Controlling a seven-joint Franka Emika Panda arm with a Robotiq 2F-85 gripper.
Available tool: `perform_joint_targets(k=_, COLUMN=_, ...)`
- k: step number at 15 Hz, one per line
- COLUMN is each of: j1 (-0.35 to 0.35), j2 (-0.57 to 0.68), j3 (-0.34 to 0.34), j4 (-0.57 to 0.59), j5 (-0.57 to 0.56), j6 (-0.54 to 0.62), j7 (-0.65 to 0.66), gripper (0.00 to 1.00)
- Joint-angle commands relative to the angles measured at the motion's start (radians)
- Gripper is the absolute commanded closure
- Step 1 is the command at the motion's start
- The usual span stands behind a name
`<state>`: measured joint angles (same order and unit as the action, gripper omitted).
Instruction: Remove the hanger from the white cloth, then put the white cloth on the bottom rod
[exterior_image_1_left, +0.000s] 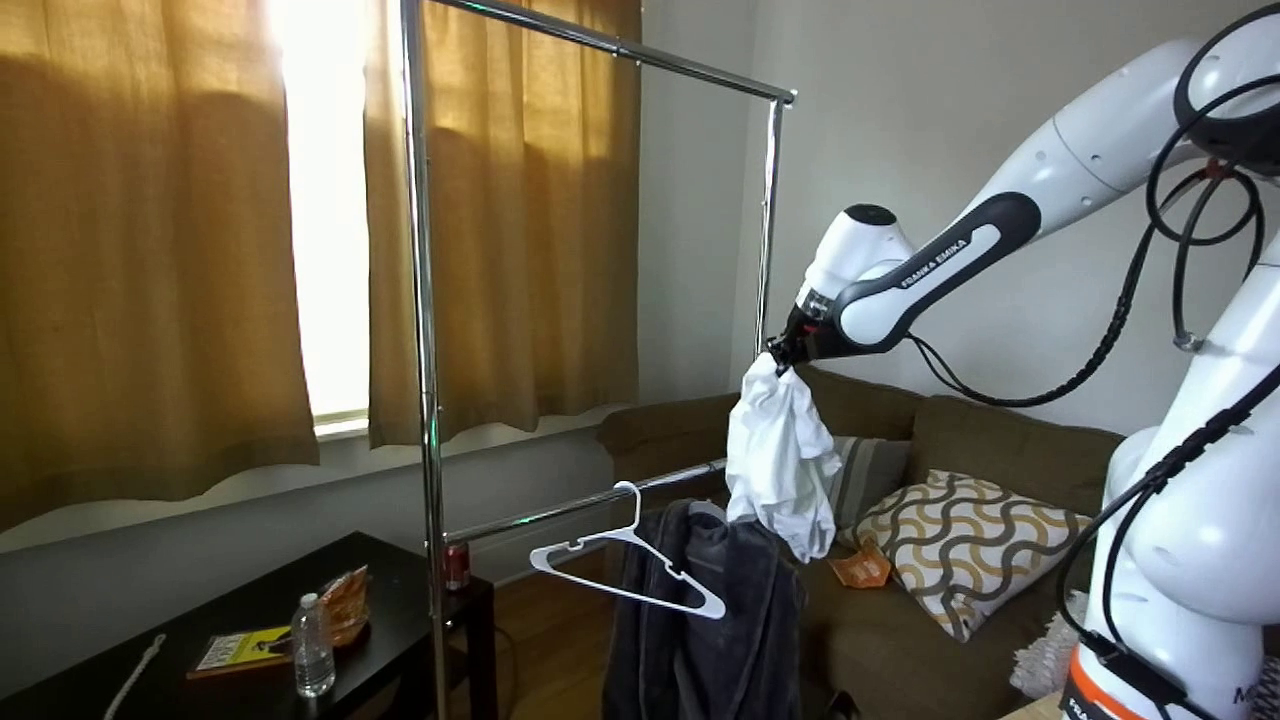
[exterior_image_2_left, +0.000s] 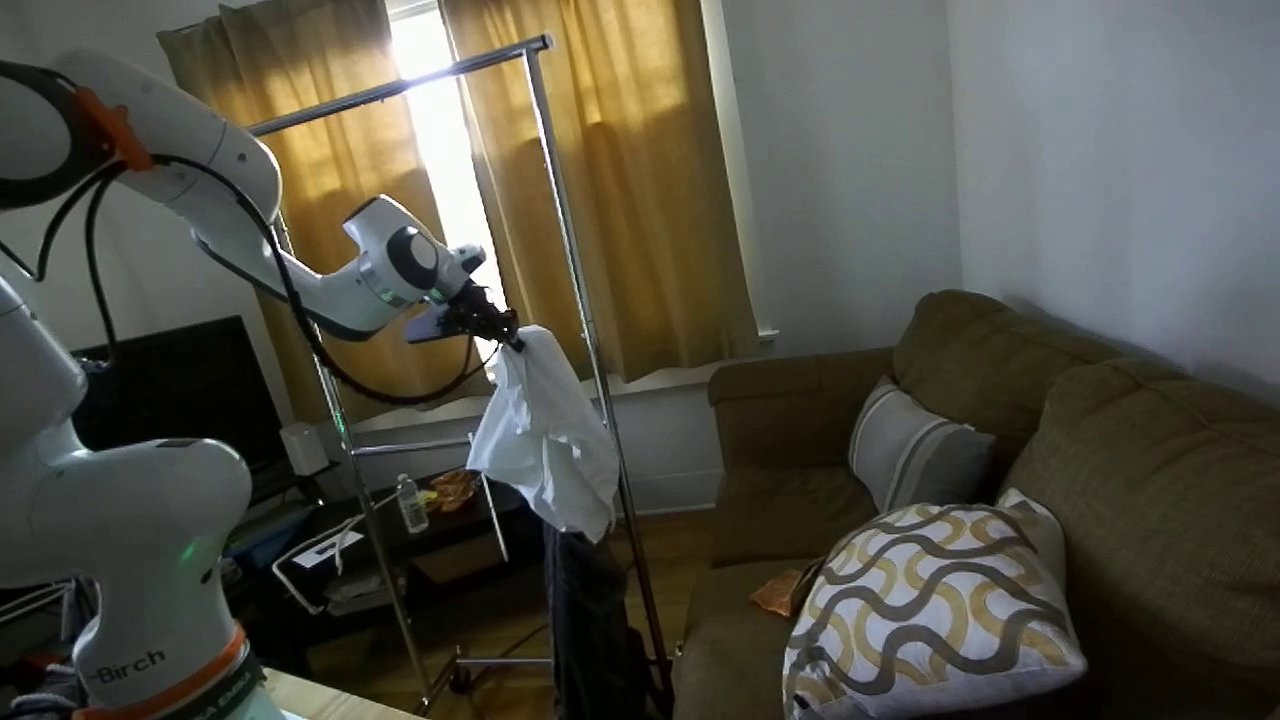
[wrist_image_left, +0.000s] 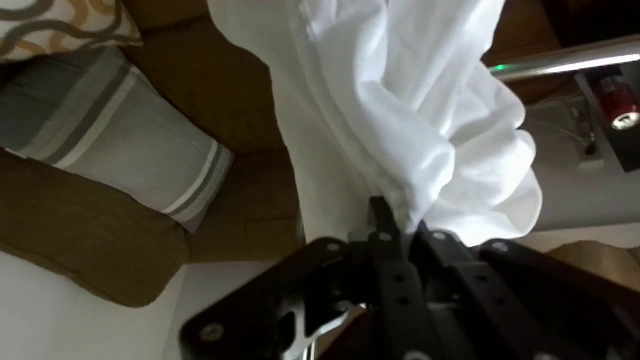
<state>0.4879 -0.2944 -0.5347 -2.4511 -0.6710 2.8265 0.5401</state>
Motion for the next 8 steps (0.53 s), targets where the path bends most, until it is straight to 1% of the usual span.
perform_joint_targets(k=1, j1=0.000, j2=-0.039, j3=0.058, j4=-0.029, j5=0.005, j6=0.115, j7=0.007, gripper=0.98)
perform_joint_targets(k=3, j1=0.041, j2=-0.054, j3=0.063, j4=-0.039, j5=0.047, j6=0.138, j7=0.000, gripper=0.98)
perform_joint_targets(k=7, j1=0.226, j2=-0.092, j3=-0.017, j4=-0.065, j5=0.230, j6=0.188, j7=-0.092, gripper=0.98)
perform_joint_targets(k=8, j1=0.288, j2=-0.100, j3=-0.047, j4=-0.061, j5=0.281, j6=0.189, j7=-0.121, gripper=0.98)
